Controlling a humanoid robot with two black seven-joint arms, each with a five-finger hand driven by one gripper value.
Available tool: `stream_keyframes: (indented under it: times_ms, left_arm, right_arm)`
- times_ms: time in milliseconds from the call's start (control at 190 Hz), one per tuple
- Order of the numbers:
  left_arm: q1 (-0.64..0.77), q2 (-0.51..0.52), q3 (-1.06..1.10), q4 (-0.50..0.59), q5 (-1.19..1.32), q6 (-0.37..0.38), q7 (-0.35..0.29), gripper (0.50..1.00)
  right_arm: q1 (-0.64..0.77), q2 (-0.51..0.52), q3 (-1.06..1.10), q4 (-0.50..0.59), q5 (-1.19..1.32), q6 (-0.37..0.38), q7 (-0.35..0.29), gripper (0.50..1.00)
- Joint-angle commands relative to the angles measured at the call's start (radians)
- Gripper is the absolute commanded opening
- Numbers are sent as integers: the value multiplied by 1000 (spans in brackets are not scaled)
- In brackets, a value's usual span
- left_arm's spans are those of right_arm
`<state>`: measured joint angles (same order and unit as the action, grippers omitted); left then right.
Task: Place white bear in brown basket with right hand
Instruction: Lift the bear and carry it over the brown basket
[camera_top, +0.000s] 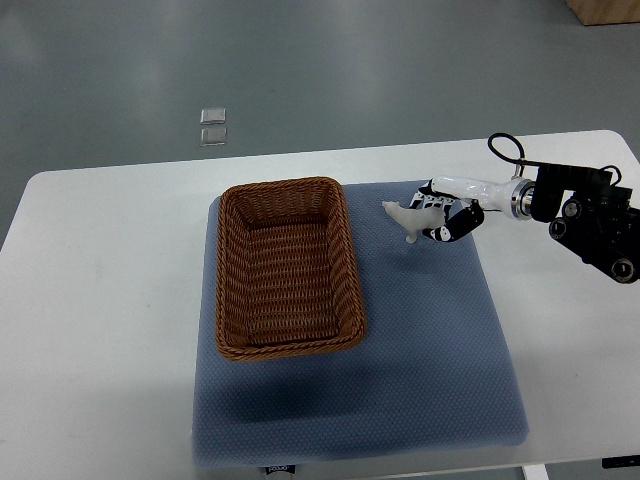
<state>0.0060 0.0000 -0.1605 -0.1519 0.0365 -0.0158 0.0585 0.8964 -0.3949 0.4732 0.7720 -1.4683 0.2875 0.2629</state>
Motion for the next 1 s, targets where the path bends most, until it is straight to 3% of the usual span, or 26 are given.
stream_keyframes:
  times_ms: [0, 274, 717, 891, 996]
  left_arm:
    - [0, 0, -1, 0, 0, 0, 0, 1000]
    - [0, 0, -1, 0, 0, -1, 0, 1000]
    - [0, 0, -1, 0, 0, 0, 0, 1000]
    - [0, 0, 1, 0, 0, 0, 0, 1000]
    - [0, 0, -1, 0, -1, 0, 0, 1000]
  right_arm:
    - [41, -13, 5, 33, 3, 1, 2, 500]
    - [121, -10, -4, 197, 0, 15, 1, 500]
    - [185, 100, -137, 216, -23, 29, 1, 500]
    - [194, 131, -174, 216, -38, 29, 1, 554]
    - [199, 137, -180, 216, -38, 29, 1, 613]
